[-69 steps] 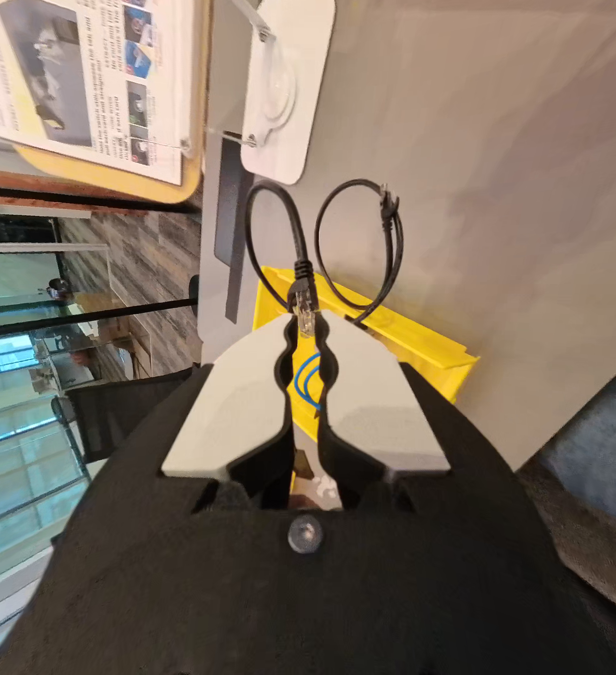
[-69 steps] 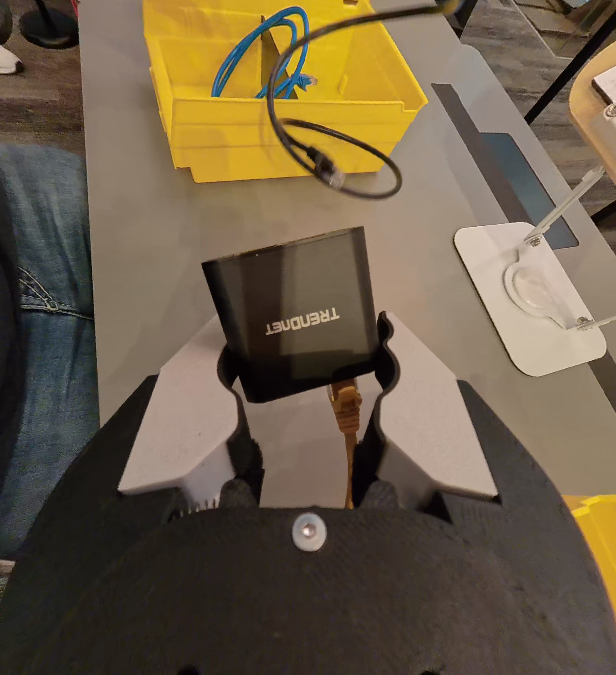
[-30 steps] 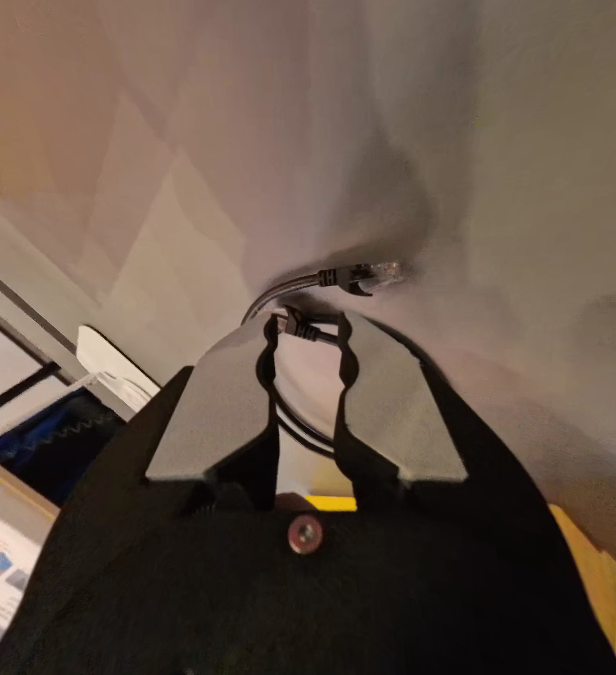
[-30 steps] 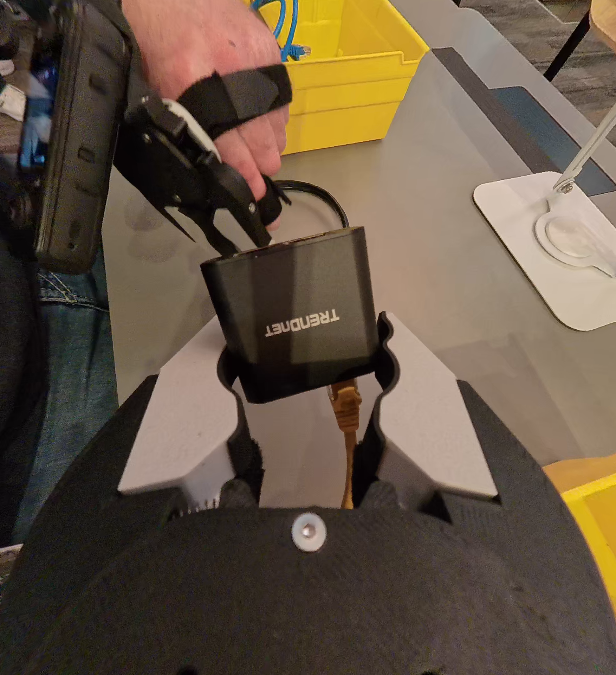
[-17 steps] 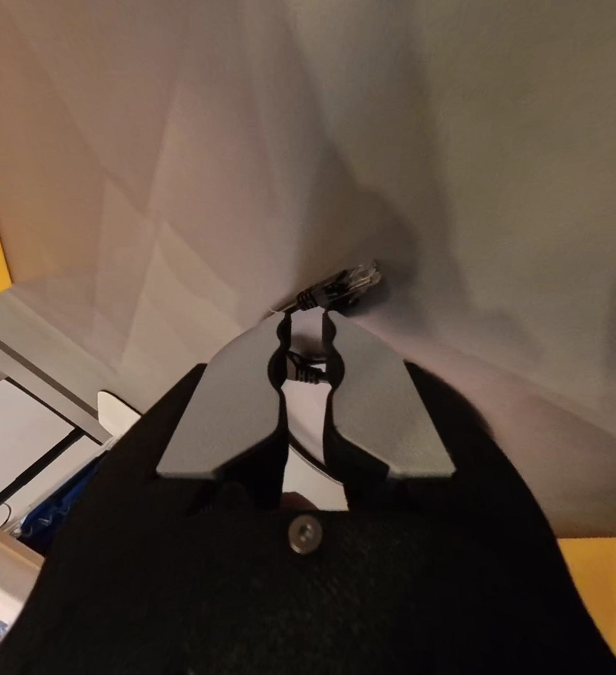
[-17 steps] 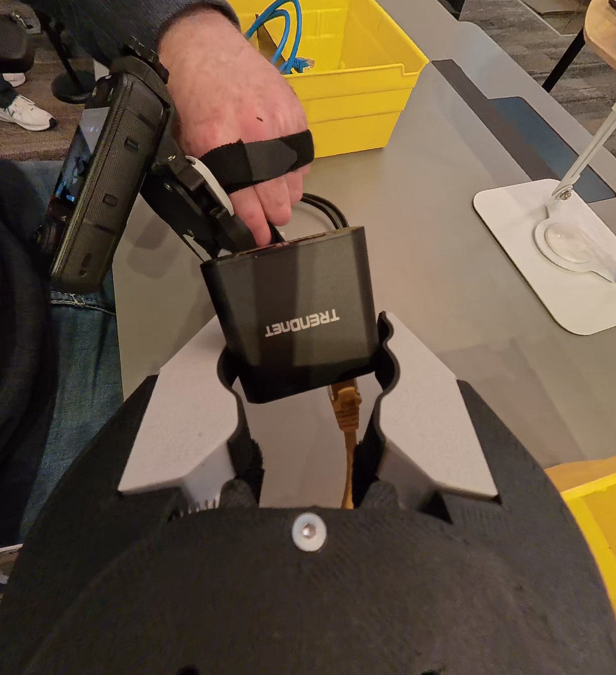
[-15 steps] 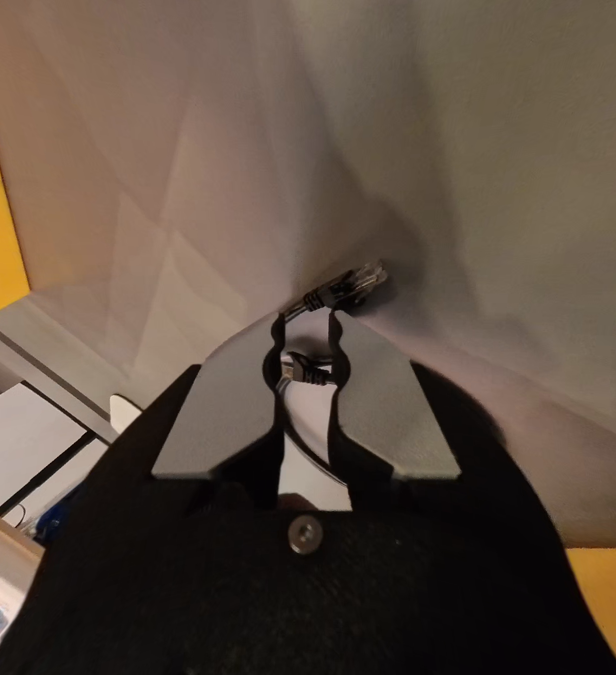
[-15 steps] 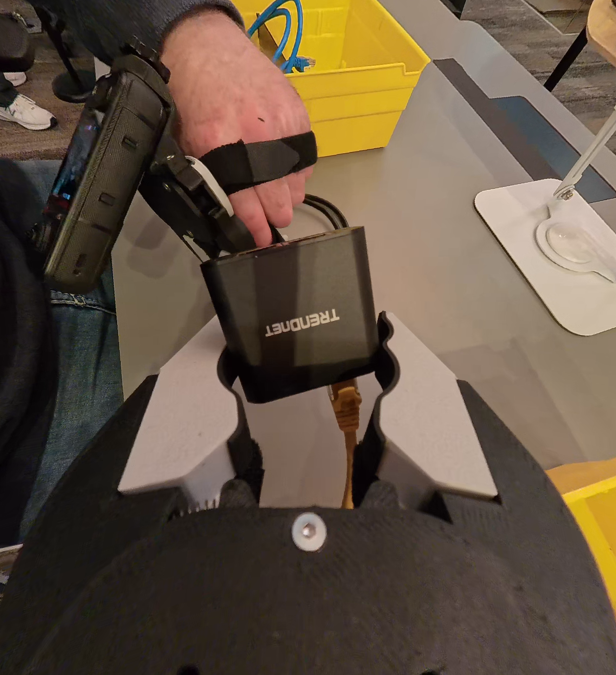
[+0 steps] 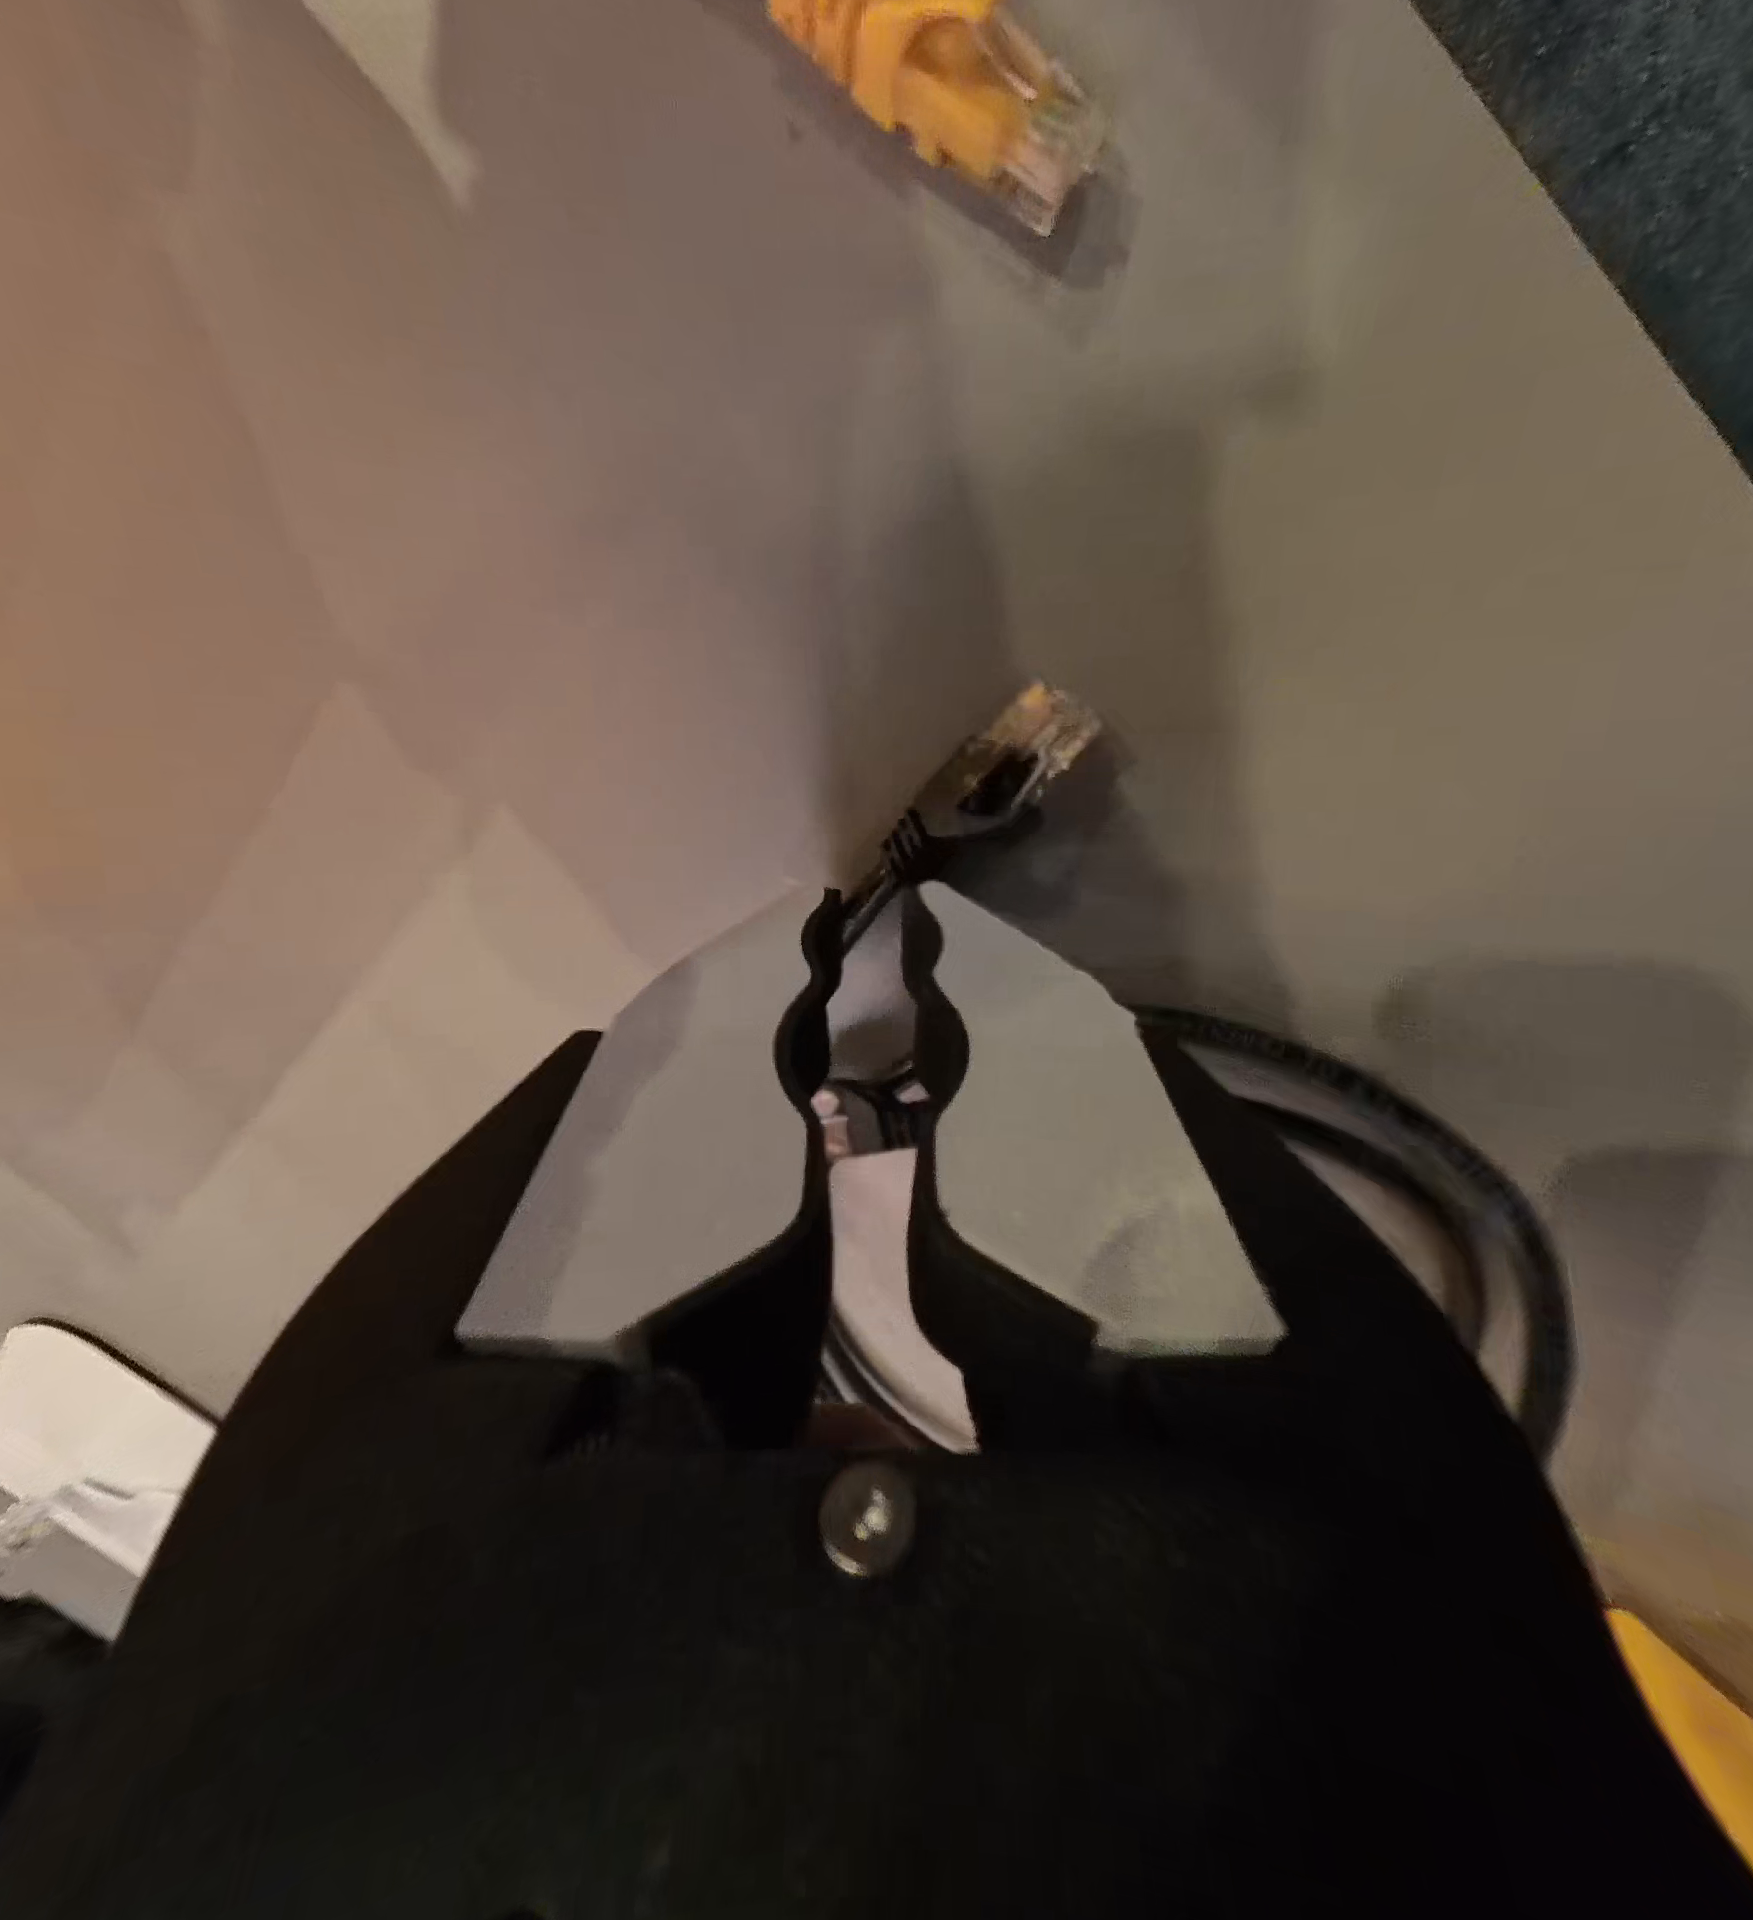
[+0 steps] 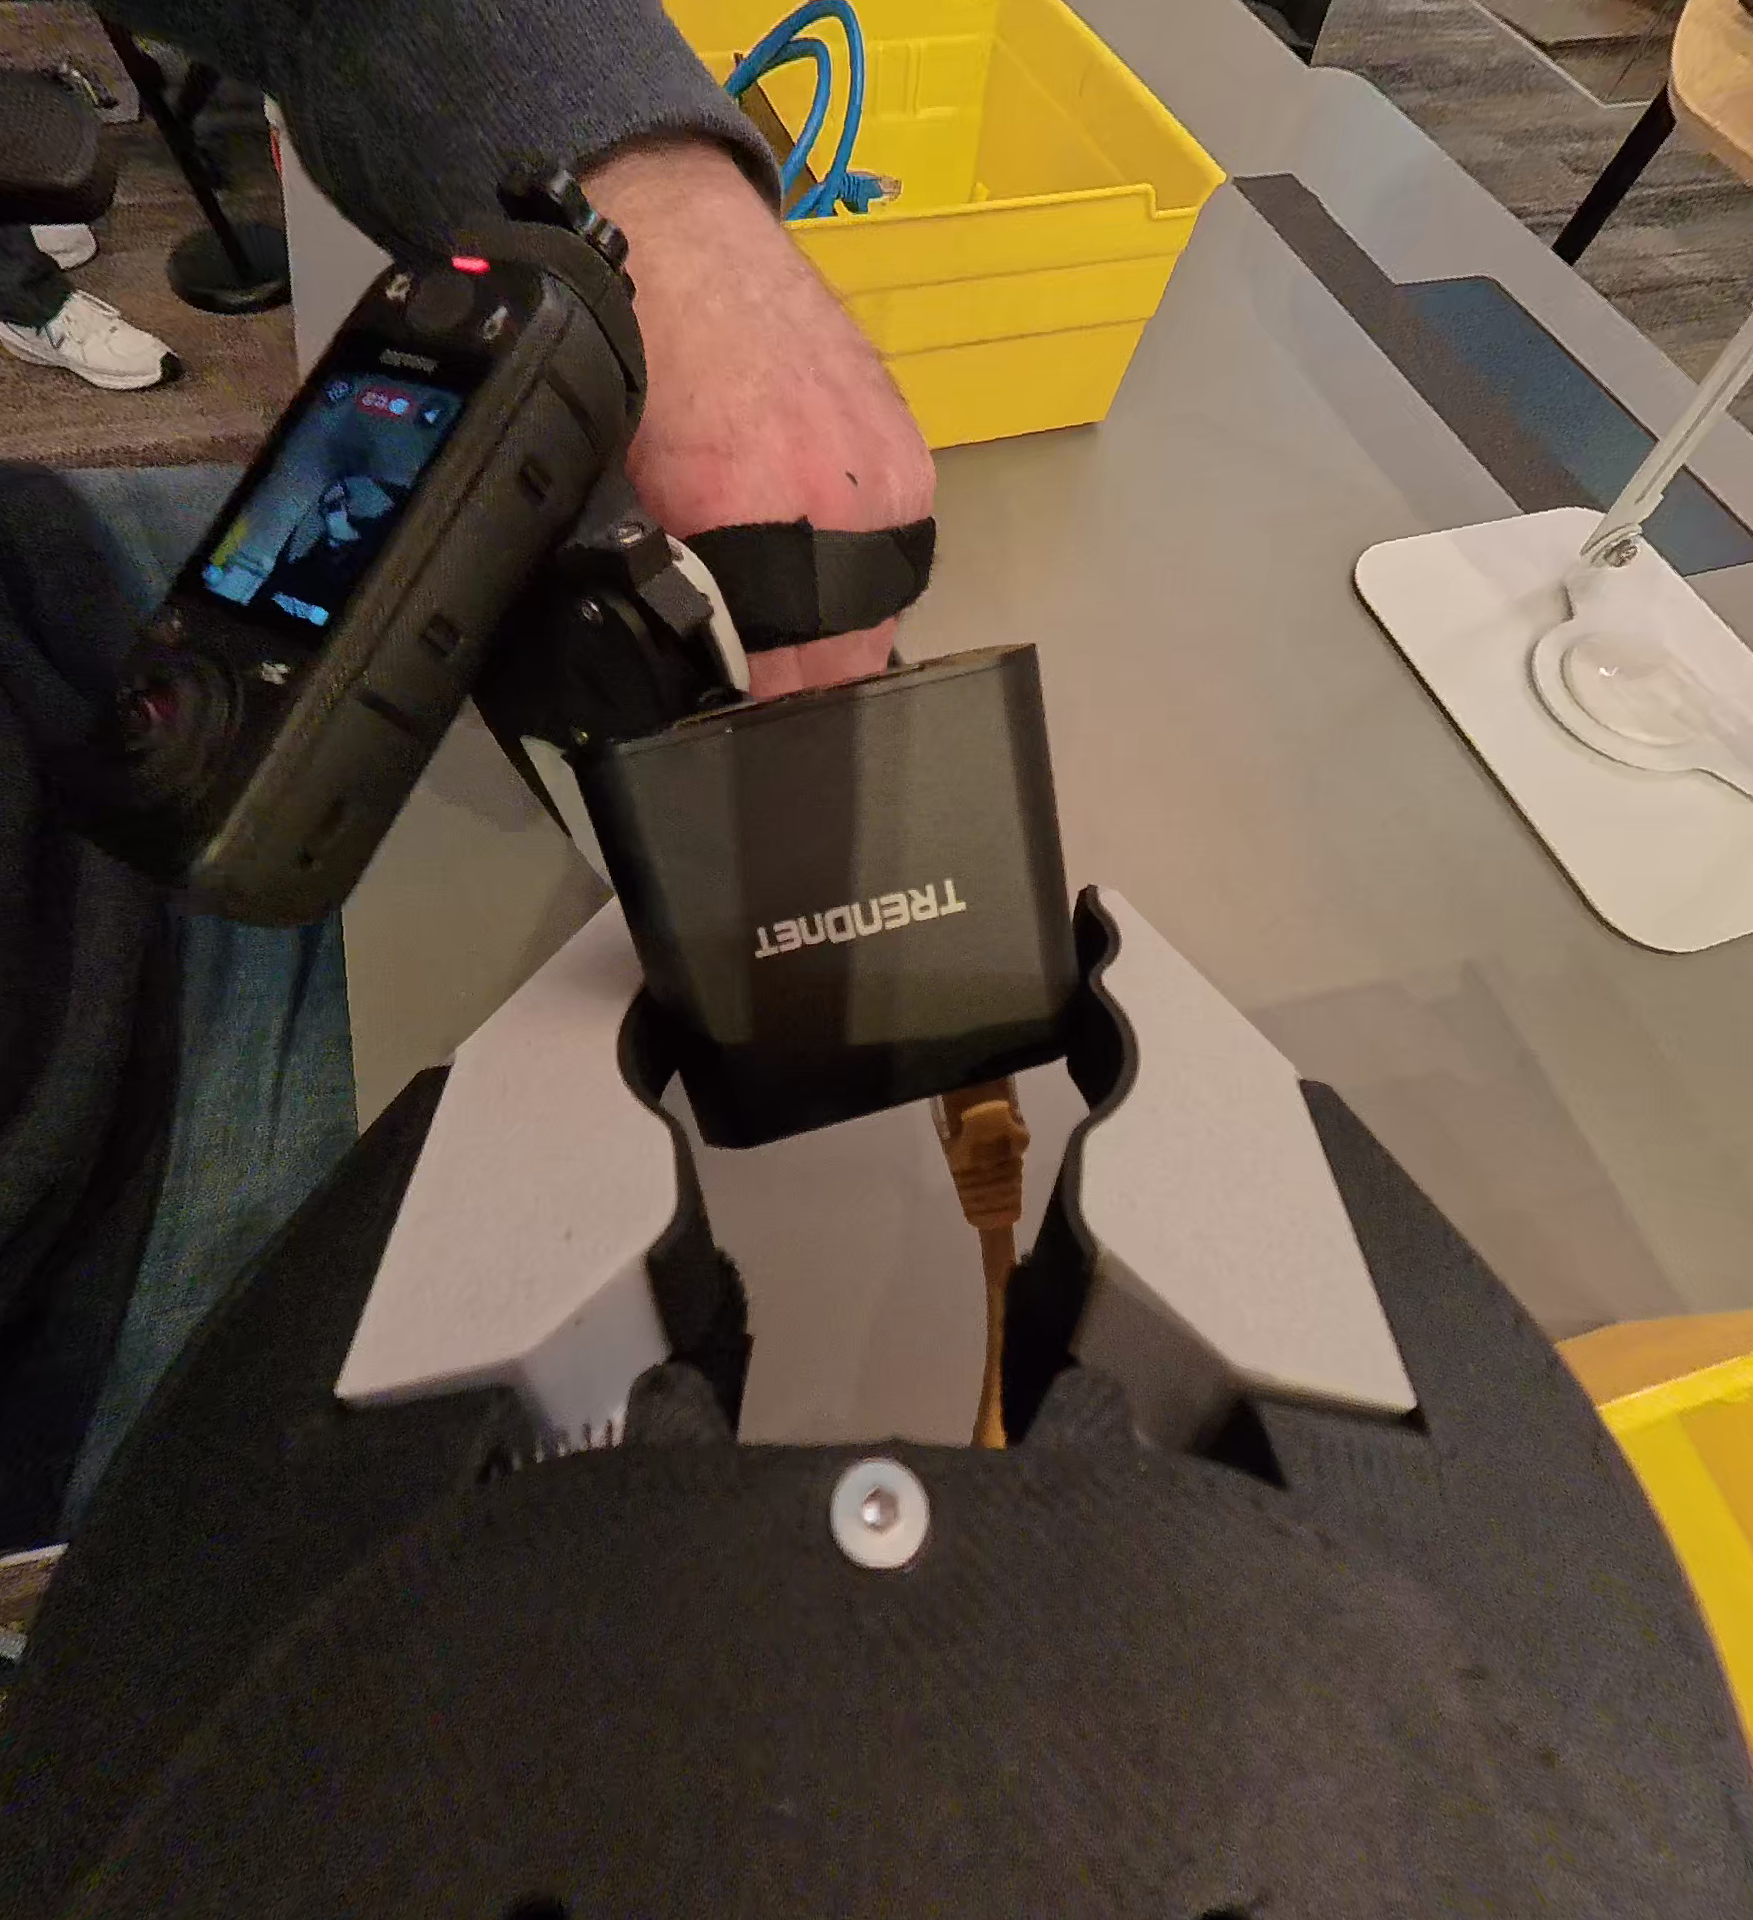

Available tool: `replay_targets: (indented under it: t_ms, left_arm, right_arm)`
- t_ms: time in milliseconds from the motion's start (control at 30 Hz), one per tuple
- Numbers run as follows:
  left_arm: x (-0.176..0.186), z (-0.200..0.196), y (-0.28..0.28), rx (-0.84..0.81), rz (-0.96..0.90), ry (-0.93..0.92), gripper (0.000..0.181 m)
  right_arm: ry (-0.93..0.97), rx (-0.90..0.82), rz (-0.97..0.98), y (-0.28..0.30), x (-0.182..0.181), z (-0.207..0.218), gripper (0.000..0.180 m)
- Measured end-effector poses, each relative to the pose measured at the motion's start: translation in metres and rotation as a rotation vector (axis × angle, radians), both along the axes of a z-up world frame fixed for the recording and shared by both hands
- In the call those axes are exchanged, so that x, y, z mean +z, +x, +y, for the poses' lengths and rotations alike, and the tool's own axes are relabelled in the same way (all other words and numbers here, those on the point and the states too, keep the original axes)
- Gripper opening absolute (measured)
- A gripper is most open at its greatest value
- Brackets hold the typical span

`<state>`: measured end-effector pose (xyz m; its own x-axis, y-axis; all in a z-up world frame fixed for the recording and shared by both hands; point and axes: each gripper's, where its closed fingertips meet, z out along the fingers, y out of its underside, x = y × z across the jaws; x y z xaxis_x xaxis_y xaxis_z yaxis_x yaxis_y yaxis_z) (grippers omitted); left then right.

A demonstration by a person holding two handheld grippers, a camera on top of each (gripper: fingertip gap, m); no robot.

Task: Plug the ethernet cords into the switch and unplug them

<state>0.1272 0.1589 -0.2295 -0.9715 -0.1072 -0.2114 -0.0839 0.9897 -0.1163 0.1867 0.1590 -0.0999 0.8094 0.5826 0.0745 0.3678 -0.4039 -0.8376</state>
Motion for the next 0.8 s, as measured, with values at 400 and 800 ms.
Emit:
replay_targets:
  t_ms: [400, 800]
  left_arm:
    - [-0.001, 0.025, 0.007, 0.523, 0.169, -0.193, 0.006]
    - [0.003, 0.073, 0.017, 0.707, -0.072, -0.122, 0.013]
  right_arm:
    - [0.004, -0.064, 0.027, 0.019, 0.005, 0.0, 0.076]
    - [-0.017, -0.053, -0.006, 0.012, -0.002, 0.007, 0.076]
